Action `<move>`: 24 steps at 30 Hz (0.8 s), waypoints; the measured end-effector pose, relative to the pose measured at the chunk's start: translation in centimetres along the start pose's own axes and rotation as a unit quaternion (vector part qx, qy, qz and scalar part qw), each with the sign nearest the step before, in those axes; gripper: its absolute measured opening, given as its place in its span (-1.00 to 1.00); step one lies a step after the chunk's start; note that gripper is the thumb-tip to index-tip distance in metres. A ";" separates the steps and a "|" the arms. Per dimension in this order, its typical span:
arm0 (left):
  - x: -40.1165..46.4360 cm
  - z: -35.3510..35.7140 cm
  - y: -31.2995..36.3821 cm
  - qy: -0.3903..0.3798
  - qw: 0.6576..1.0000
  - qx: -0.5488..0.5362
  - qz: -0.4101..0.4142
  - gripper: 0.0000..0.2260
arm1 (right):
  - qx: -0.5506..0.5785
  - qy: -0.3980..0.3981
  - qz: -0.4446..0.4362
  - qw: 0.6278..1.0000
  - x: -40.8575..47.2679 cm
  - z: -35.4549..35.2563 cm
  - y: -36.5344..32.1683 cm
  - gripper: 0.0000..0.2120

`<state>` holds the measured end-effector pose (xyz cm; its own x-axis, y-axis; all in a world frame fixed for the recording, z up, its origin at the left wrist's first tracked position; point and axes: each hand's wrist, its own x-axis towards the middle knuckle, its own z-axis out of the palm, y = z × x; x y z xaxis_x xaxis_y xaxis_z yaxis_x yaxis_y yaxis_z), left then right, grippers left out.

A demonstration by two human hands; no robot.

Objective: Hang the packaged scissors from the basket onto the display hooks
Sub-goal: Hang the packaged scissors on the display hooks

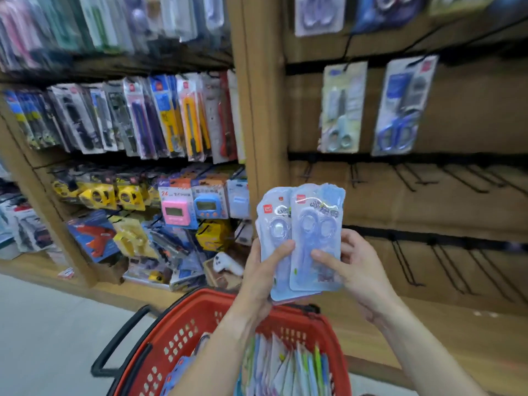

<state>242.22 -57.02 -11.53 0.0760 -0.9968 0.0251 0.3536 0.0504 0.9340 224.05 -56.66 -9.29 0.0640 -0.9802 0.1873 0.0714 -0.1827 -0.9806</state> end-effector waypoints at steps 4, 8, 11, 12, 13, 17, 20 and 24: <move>1.4 7.7 1.6 -0.027 0.999 0.005 0.020 -0.62 | -0.029 0.073 -0.066 0.995 0.1 -5.6 -3.7 -0.65; 2.5 14.1 2.4 -0.060 0.998 0.000 0.032 -0.62 | -0.035 0.113 -0.090 0.989 0.3 -10.4 -7.0 -0.65; 2.9 17.4 3.0 -0.077 0.996 -0.014 0.040 -0.62 | -0.033 0.134 -0.102 0.985 0.5 -13.2 -8.9 -0.75; 3.0 18.2 3.2 -0.083 0.996 -0.018 0.040 -0.62 | -0.029 0.136 -0.101 0.985 0.5 -13.9 -9.5 -0.77; 3.1 18.9 3.5 -0.088 0.995 -0.023 0.038 -0.60 | -0.023 0.134 -0.098 0.986 0.6 -14.6 -10.0 -0.78; 3.6 20.9 4.6 -0.074 0.996 -0.043 0.022 -0.53 | 0.009 0.120 -0.091 0.988 1.4 -17.0 -12.4 -0.75; 3.9 22.2 5.4 -0.069 0.996 -0.059 0.007 -0.61 | -0.015 0.133 -0.116 0.984 2.8 -18.8 -14.4 -0.79; 3.9 23.0 5.9 -0.063 0.996 -0.060 0.007 -0.58 | -0.031 0.139 -0.132 0.981 5.1 -20.9 -16.7 -0.82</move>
<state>223.13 -62.07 2.32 -0.0340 -0.9955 0.0887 0.4636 0.0629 0.8838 202.41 -60.25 6.81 -0.2229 -0.8798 0.4200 -0.0117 -0.4284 -0.9035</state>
